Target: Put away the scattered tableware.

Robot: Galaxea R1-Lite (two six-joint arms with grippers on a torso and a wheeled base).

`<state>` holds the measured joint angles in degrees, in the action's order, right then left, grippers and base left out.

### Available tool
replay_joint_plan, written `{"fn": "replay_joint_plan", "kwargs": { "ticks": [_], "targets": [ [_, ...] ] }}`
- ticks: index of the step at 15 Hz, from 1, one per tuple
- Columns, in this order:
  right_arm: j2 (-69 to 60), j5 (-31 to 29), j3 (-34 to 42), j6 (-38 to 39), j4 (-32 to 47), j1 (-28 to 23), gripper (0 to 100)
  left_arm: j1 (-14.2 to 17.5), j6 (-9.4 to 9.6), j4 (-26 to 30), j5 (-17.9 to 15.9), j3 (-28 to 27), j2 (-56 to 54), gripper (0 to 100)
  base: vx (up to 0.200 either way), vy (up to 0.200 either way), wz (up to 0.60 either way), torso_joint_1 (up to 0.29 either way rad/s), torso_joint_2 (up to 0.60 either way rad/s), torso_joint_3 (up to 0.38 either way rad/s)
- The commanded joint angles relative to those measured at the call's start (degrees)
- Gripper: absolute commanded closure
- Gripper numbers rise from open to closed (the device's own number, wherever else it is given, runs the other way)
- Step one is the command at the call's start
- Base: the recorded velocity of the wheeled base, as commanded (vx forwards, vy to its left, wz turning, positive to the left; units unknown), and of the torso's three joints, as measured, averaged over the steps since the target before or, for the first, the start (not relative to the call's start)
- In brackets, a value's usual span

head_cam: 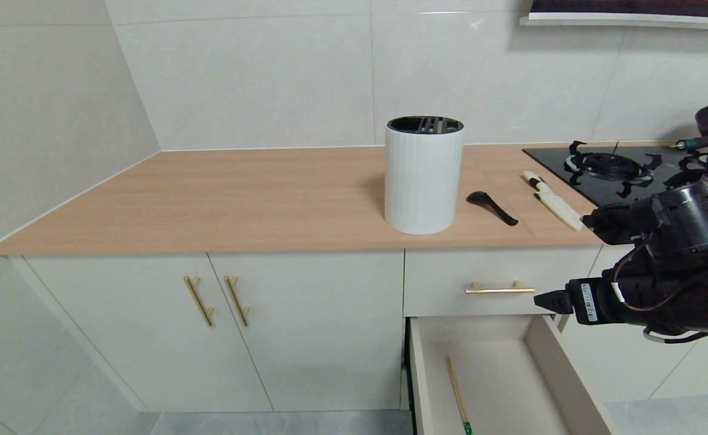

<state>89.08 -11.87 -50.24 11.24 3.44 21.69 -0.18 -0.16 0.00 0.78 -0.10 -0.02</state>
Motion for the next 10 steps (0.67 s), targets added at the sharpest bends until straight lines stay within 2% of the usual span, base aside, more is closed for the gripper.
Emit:
{"fn": "replay_joint_plan", "kwargs": {
  "ticks": [1,7,10],
  "targets": [
    [0.4,0.1,0.0,0.0,0.0,0.0,0,0.0,-0.02,0.0,0.0,0.0,0.0,0,0.000,0.000,0.00,0.183,-0.50,-0.315],
    [2.0,0.7,-0.5,-0.6,-0.4,0.0,0,0.0,-0.02,0.0,0.0,0.0,0.0,0,0.000,0.000,0.00,0.211,-0.51,-0.299],
    [8.3,3.2,-4.2,-5.3,-4.5,-1.6,0,0.0,-0.02,0.0,0.0,0.0,0.0,0,0.000,0.000,0.00,0.137,-0.32,-0.180]
  ]
}}
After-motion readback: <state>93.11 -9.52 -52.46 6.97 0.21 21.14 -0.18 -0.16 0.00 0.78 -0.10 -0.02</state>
